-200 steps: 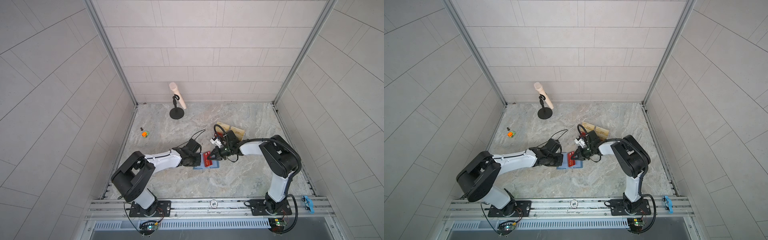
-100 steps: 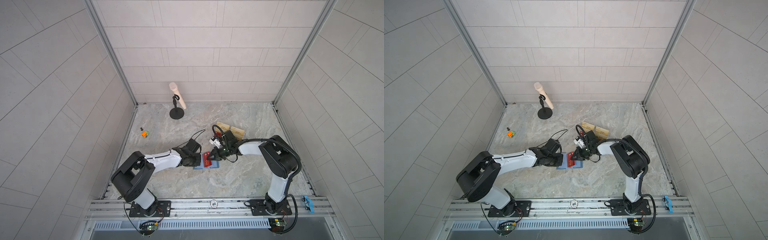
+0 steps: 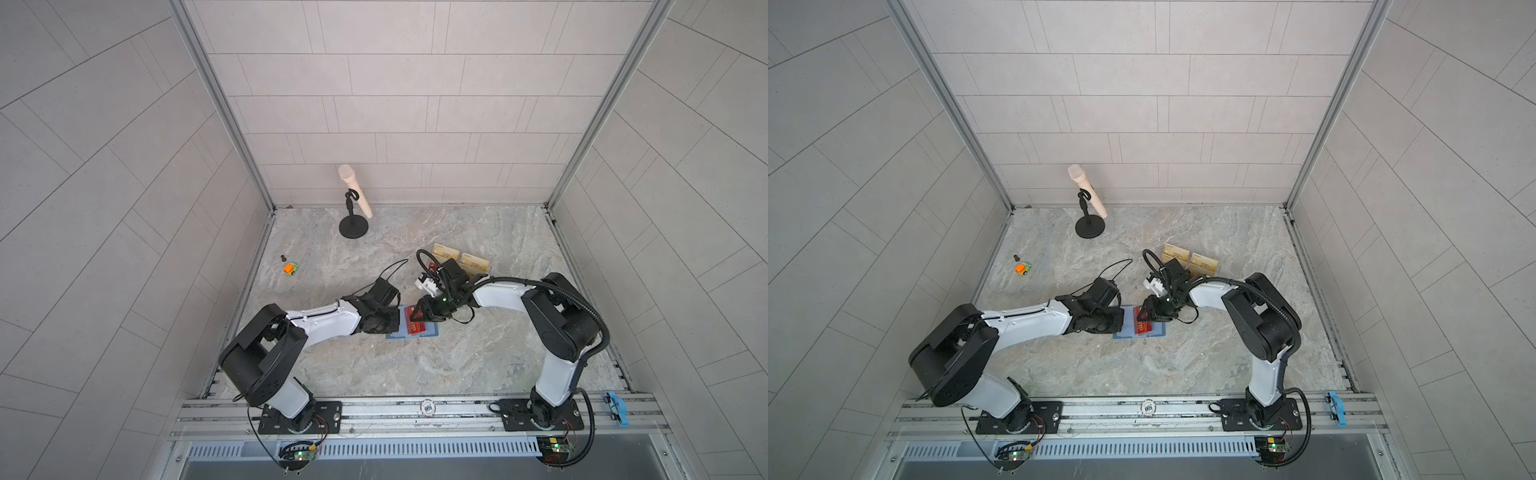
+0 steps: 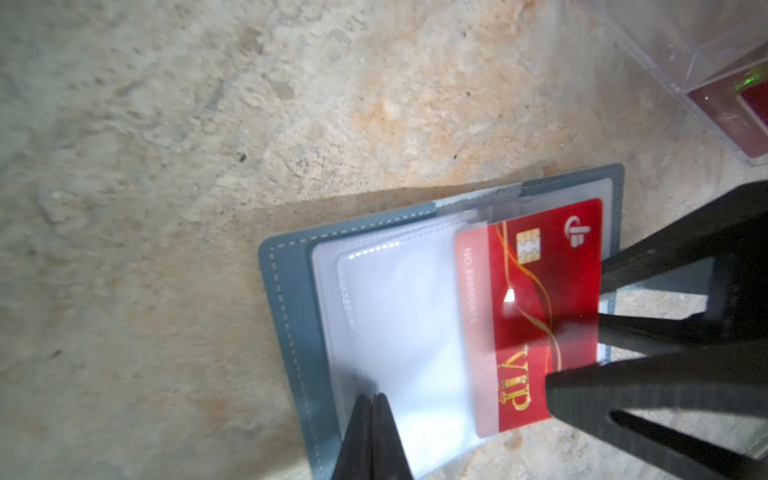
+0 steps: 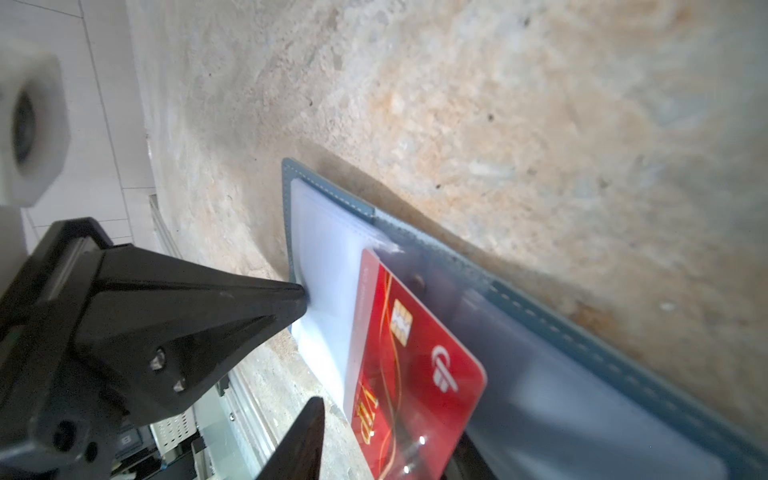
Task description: Put the credit cards into the card holder
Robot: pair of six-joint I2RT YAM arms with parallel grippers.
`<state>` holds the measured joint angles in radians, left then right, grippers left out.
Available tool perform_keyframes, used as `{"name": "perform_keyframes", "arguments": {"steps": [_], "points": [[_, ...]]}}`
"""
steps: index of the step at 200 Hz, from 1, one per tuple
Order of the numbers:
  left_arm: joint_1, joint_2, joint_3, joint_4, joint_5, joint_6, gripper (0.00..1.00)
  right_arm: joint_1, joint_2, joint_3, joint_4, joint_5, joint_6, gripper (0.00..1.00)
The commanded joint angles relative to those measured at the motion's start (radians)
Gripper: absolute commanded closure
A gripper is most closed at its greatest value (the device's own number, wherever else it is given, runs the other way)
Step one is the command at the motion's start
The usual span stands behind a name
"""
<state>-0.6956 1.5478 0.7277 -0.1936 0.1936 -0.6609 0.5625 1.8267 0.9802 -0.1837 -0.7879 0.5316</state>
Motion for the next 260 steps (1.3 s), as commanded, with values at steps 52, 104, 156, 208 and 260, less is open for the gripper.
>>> {"name": "perform_keyframes", "arguments": {"steps": [52,104,156,208,260], "points": [[0.022,-0.022,-0.046,0.014,0.022,-0.016,0.96,0.057,-0.047,0.031,-0.185,0.229,-0.049,0.39],[0.041,-0.034,-0.059,0.018,0.049,-0.032,0.96,0.089,-0.076,0.042,-0.211,0.322,-0.054,0.38],[0.053,-0.054,-0.062,0.006,0.048,-0.028,0.95,0.121,-0.034,0.084,-0.253,0.312,-0.056,0.37],[0.099,-0.086,-0.093,0.007,0.034,-0.036,0.91,0.123,-0.027,0.065,-0.182,0.258,0.044,0.37],[0.110,-0.056,-0.094,0.053,0.078,-0.029,0.89,0.122,-0.017,0.060,-0.114,0.205,0.131,0.37]]}}
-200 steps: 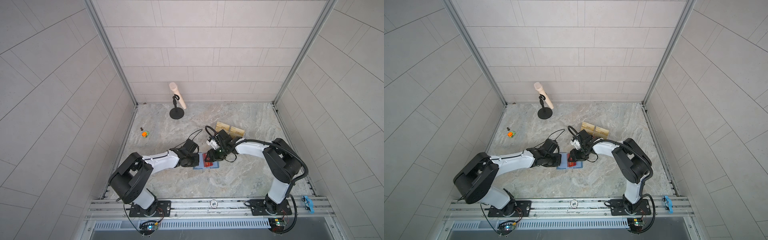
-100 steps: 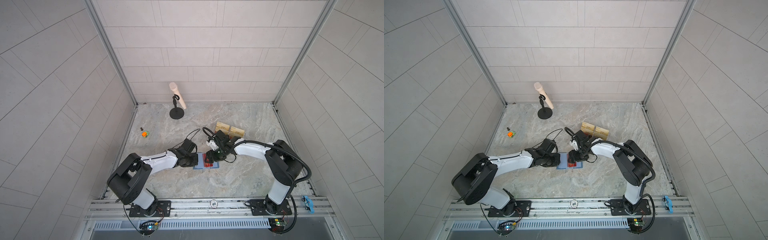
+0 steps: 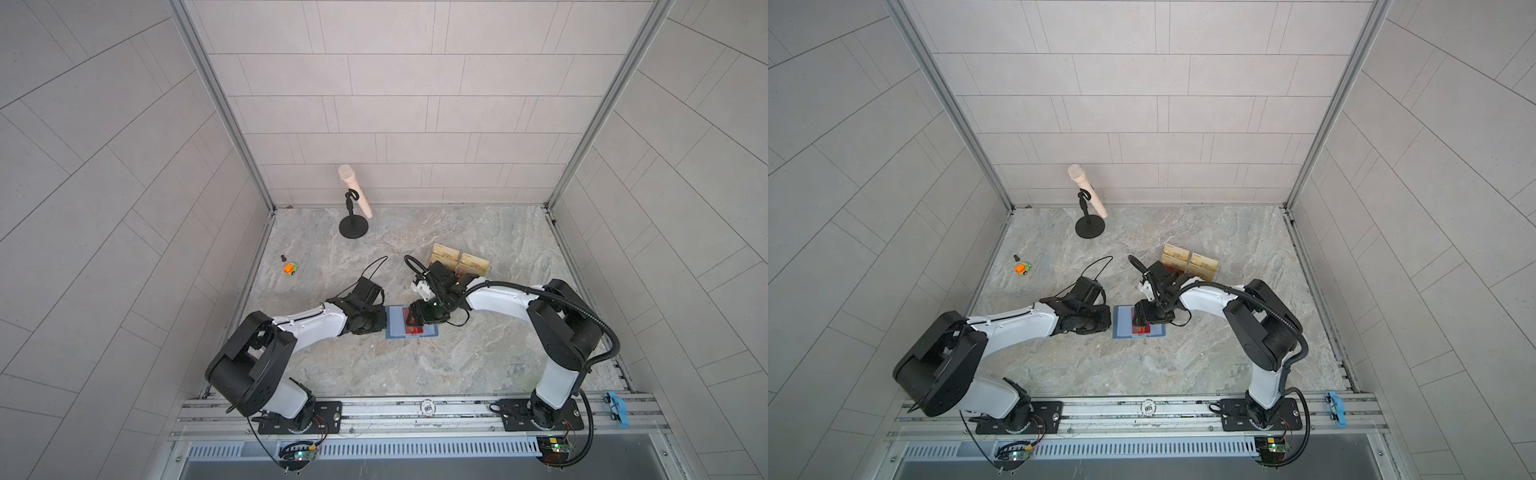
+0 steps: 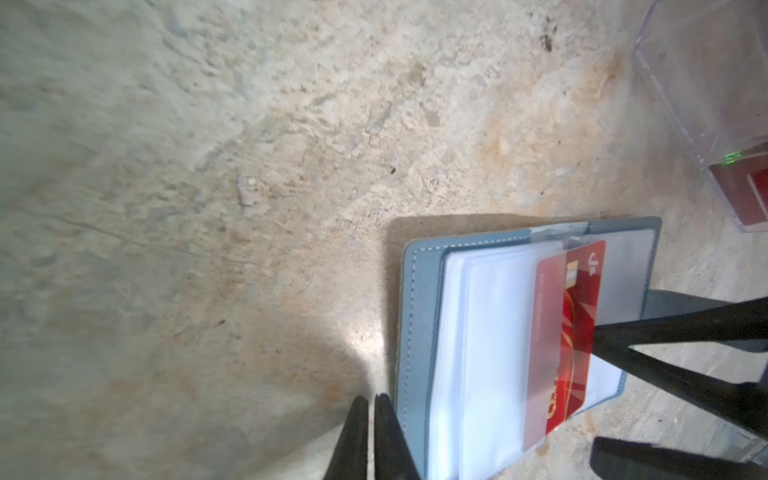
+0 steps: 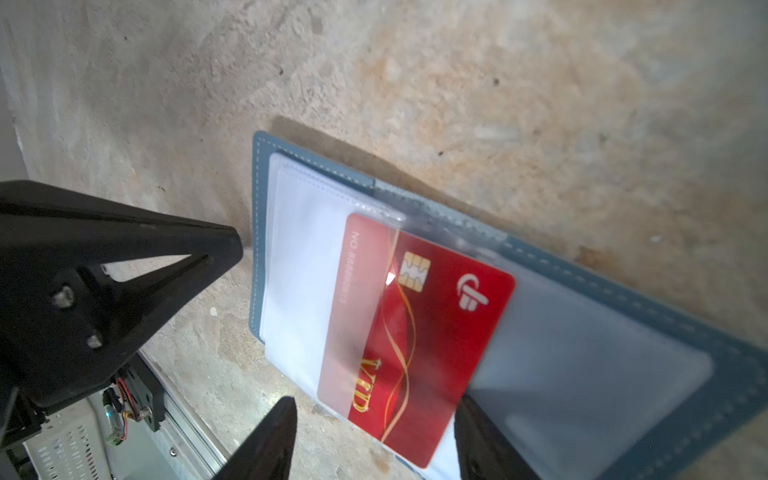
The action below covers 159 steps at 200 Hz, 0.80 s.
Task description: Put the credit cards into the card holder
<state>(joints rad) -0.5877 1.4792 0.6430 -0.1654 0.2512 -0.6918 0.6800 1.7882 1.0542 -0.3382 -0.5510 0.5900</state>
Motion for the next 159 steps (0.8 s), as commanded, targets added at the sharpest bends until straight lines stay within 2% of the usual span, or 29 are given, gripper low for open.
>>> {"name": "perform_keyframes", "arguments": {"steps": [1,98,159], "points": [[0.002,0.013,-0.011,0.026,0.022,0.002,0.90,0.005,0.022,-0.014,0.040,-0.032,0.073,0.37],[0.002,0.027,-0.041,0.093,0.057,-0.015,0.94,0.022,0.041,-0.005,0.120,-0.089,0.176,0.37],[0.002,0.024,-0.055,0.104,0.060,-0.015,0.94,0.054,0.042,0.027,0.097,-0.064,0.181,0.37]]}}
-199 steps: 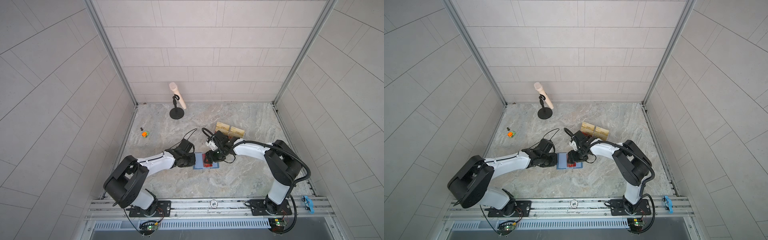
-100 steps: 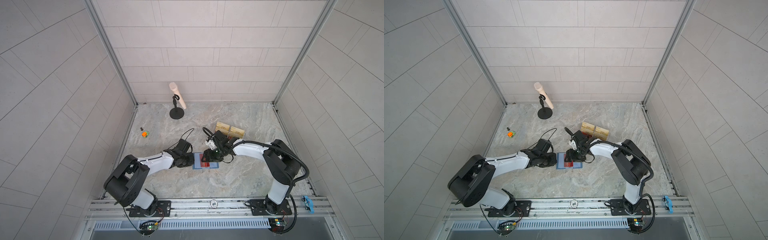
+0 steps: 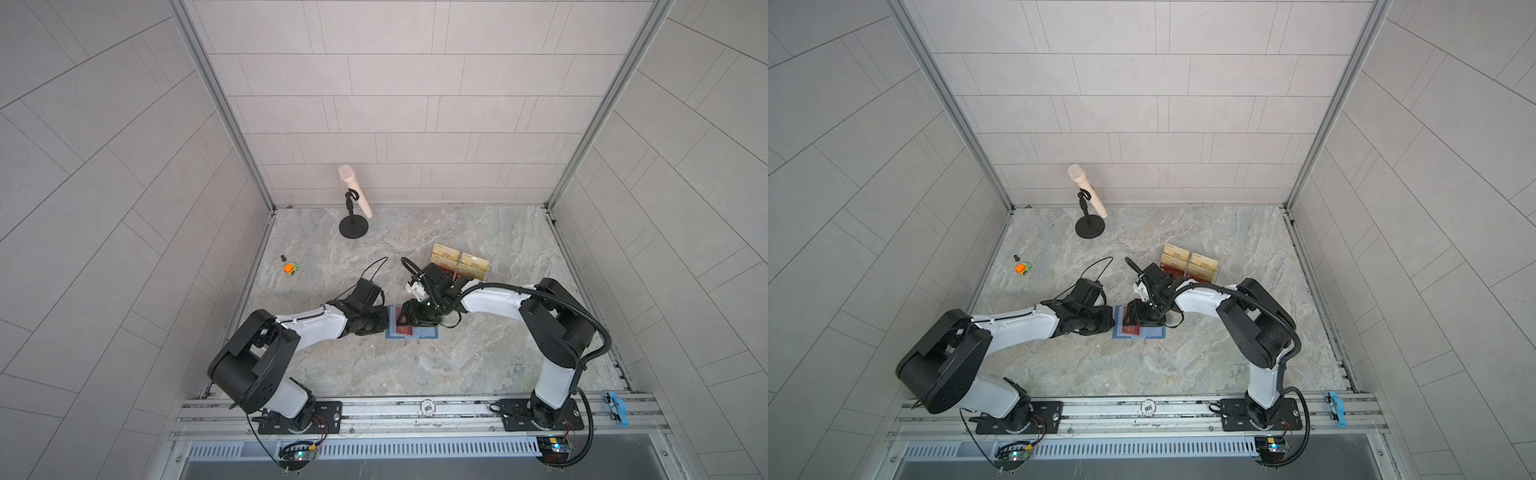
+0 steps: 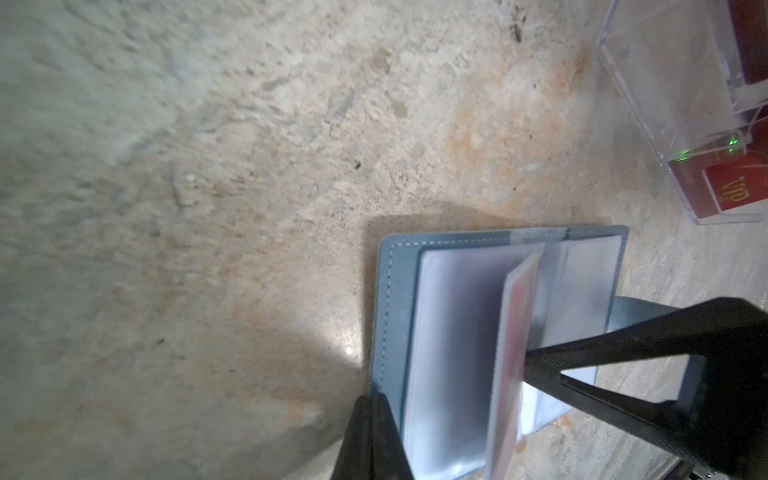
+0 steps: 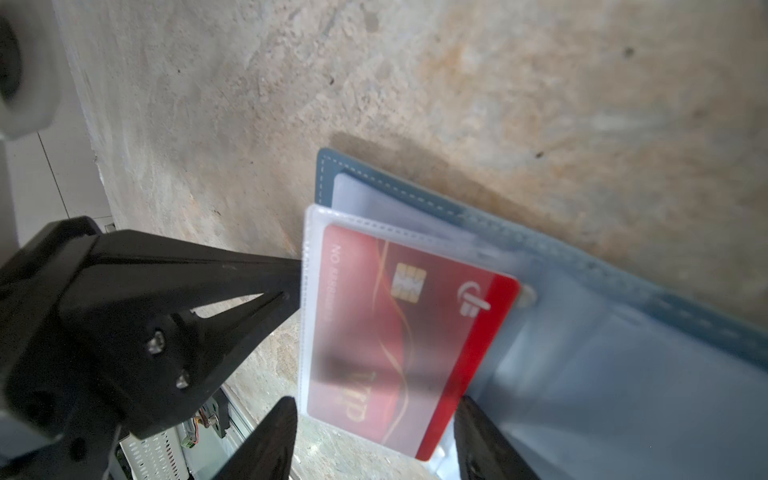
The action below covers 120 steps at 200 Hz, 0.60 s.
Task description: Put the credit cards into the card holder
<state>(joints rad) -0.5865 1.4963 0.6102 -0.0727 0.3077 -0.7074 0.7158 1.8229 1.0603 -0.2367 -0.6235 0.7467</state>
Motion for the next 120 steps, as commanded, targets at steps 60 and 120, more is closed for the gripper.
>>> {"name": "perform_keyframes", "arguments": {"steps": [60,120], "points": [[0.000,0.007,-0.033,0.021,0.003,-0.004,0.95,0.021,0.000,0.027,0.003,0.008,0.035,0.37],[0.002,-0.035,0.002,-0.065,-0.037,0.031,0.89,0.021,-0.067,0.056,-0.115,0.085,-0.051,0.37]]}}
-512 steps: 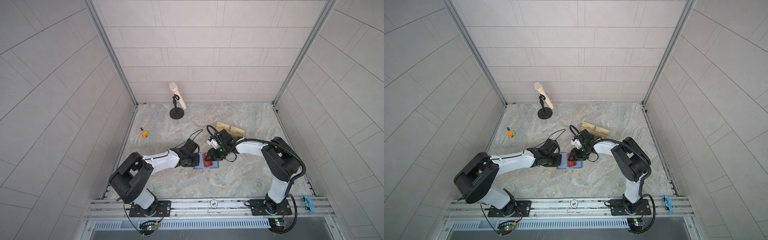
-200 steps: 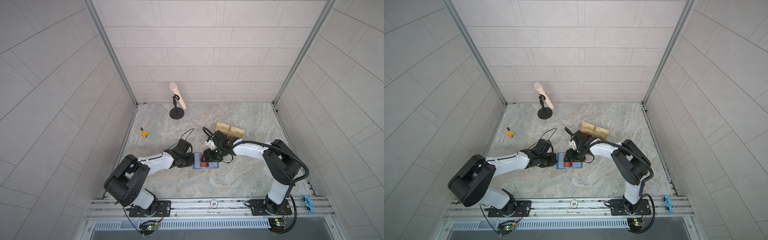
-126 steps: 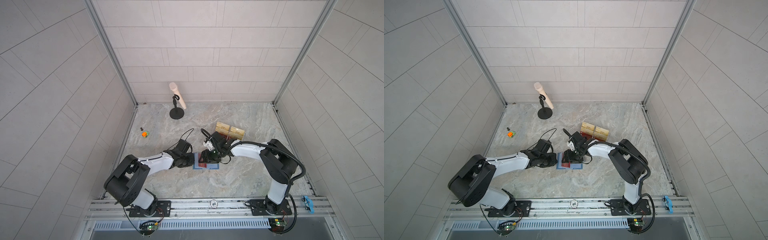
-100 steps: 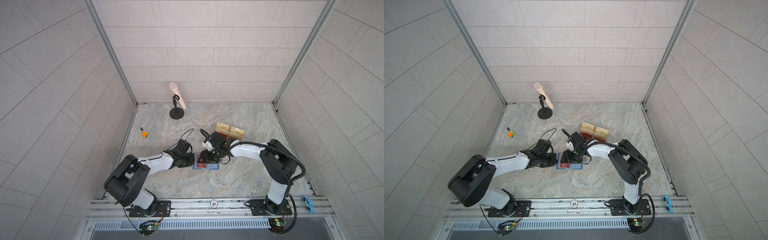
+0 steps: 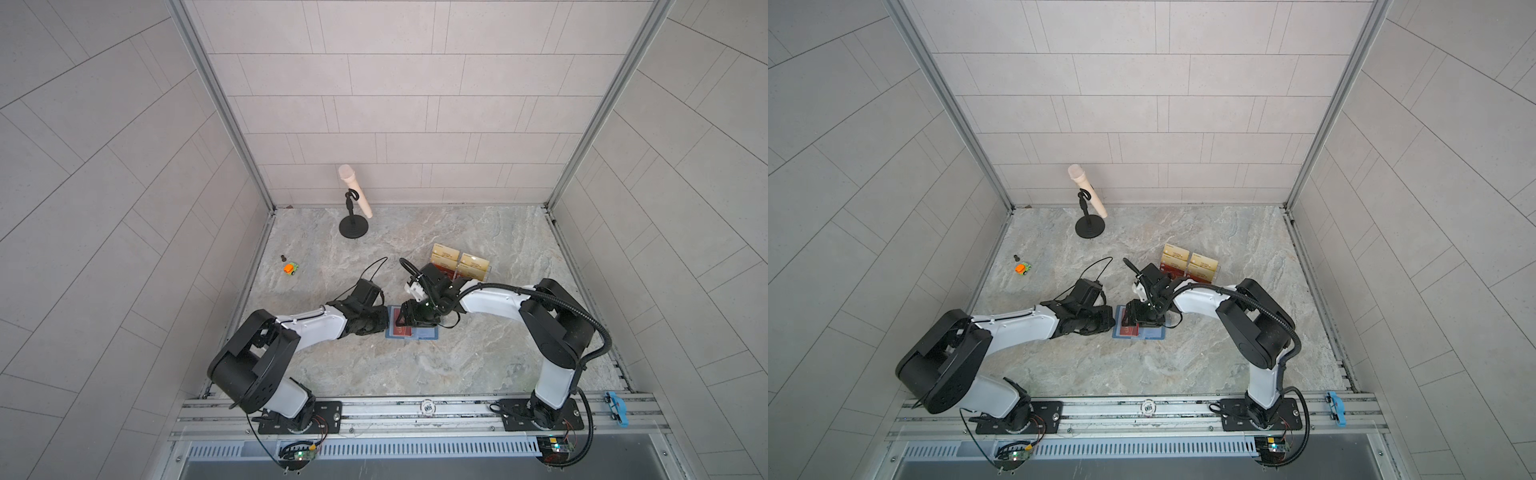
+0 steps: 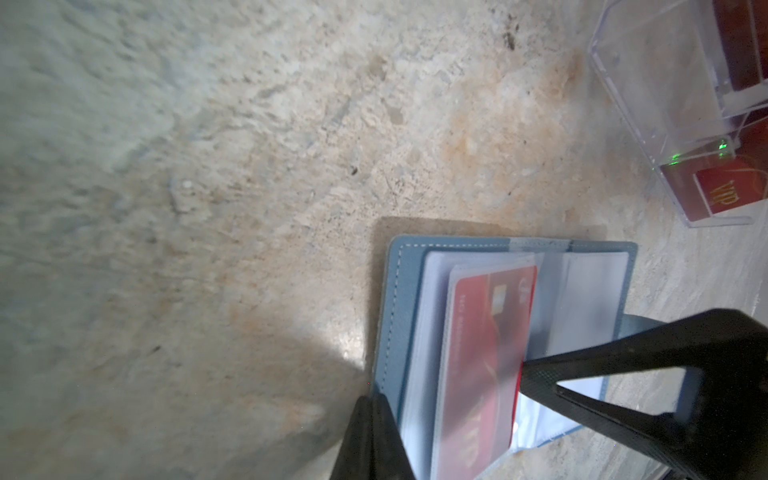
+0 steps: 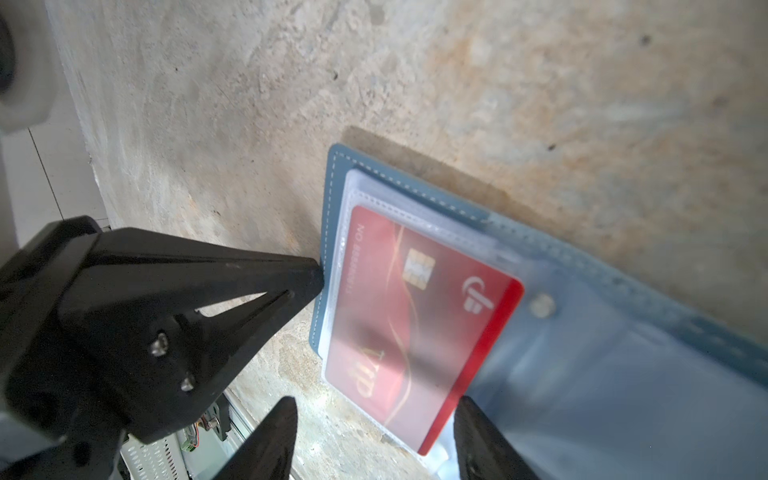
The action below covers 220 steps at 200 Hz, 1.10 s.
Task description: Put the credit cards into the card holder
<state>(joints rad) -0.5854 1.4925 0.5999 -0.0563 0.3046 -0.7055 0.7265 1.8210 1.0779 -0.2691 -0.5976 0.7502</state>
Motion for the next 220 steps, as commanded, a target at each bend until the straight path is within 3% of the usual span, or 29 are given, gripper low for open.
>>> {"name": "perform_keyframes", "arguments": {"steps": [1,37,62,116,171,220], "points": [[0.000,-0.032,0.015,-0.085,-0.035,0.030,0.88,0.009,-0.066,0.039,-0.086,0.060,-0.056,0.37],[0.001,-0.069,0.066,-0.167,-0.028,0.062,0.75,-0.004,-0.118,0.027,-0.126,0.093,-0.102,0.36],[0.000,-0.109,0.089,-0.222,-0.025,0.096,0.74,-0.025,-0.138,0.028,-0.176,0.116,-0.157,0.40],[-0.077,-0.042,0.197,-0.172,0.178,0.097,0.74,-0.059,-0.177,-0.057,-0.183,0.194,-0.221,0.78],[-0.090,0.139,0.283,-0.071,0.229,0.058,0.65,-0.105,-0.174,-0.154,-0.123,0.227,-0.237,0.82],[-0.089,0.218,0.318,-0.040,0.265,0.057,0.66,-0.130,-0.150,-0.176,-0.076,0.209,-0.235,0.82]]}}
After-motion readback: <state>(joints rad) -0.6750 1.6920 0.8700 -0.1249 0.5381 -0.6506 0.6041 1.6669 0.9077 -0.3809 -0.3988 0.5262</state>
